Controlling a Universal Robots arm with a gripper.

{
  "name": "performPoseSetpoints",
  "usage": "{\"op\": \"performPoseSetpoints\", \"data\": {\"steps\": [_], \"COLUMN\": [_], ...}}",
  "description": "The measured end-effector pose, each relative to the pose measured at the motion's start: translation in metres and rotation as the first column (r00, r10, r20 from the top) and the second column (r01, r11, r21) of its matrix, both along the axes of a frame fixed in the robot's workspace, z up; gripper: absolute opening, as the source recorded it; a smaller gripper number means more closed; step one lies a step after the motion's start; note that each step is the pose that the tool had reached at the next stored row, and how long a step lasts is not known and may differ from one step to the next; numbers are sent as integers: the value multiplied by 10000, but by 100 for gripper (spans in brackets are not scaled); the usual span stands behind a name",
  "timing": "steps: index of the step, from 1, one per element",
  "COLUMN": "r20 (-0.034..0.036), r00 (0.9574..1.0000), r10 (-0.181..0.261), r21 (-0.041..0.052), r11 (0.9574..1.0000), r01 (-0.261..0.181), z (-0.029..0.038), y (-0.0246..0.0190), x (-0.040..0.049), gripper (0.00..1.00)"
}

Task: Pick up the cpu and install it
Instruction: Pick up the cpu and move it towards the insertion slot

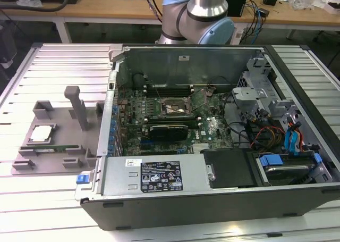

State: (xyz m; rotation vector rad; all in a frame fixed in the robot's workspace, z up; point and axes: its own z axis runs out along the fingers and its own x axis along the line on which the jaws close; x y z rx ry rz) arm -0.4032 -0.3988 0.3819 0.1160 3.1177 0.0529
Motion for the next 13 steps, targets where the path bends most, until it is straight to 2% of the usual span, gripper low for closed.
{"op": "performPoseSetpoints", "data": {"steps": [13], "r20": [0], "r00": [10000], "r10": [0], "r21": [0], "r11": [10000], "r01": [0], "z": [-73], "y": [0], "x": [0], "gripper": [60]}}
